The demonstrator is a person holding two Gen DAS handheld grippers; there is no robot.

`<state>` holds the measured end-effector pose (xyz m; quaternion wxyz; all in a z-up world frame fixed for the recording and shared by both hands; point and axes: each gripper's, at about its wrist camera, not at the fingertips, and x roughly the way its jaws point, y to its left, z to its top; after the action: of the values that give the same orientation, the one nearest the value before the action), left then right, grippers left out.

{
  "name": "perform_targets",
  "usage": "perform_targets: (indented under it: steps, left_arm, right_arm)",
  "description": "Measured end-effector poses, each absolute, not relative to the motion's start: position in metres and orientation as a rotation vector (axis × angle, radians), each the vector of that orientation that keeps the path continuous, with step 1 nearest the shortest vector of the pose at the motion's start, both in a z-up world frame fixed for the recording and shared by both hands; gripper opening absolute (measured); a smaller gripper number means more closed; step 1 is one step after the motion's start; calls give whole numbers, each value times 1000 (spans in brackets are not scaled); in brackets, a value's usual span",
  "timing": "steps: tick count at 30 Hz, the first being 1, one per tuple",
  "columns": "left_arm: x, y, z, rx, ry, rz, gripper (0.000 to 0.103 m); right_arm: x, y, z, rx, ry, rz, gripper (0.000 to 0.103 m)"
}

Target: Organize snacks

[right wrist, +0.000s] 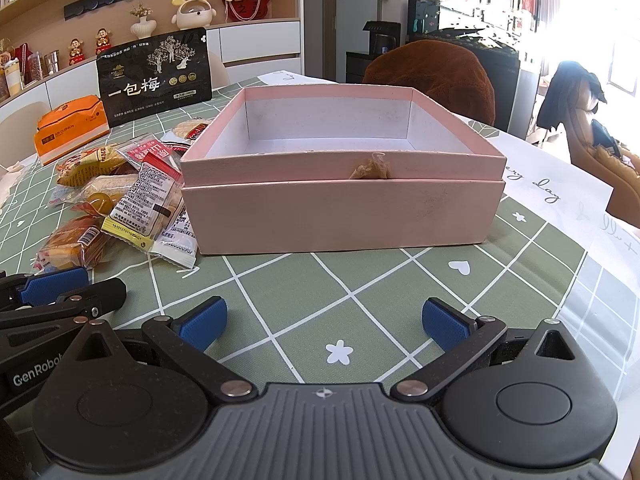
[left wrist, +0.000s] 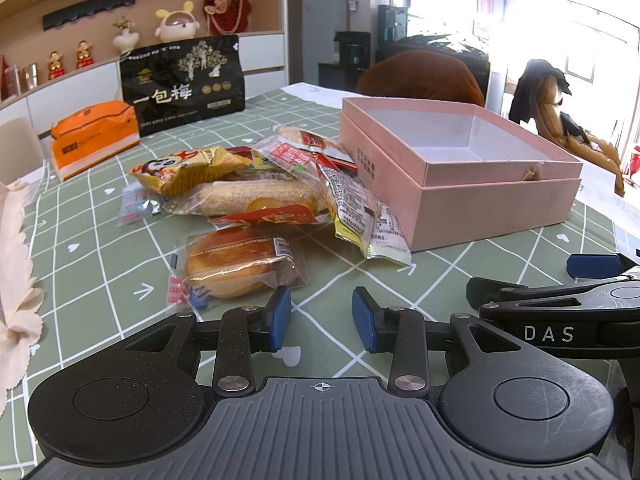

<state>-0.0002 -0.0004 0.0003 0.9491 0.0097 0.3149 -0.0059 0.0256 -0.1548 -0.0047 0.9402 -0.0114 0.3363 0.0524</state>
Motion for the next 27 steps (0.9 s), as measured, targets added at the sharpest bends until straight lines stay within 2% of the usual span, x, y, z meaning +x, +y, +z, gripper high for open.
perform_targets:
  steps: [27]
  left_arm:
    - [-1, 1, 2, 22, 640, -12, 40]
  right_arm:
    - [25, -154, -5, -23, 686, 107, 103]
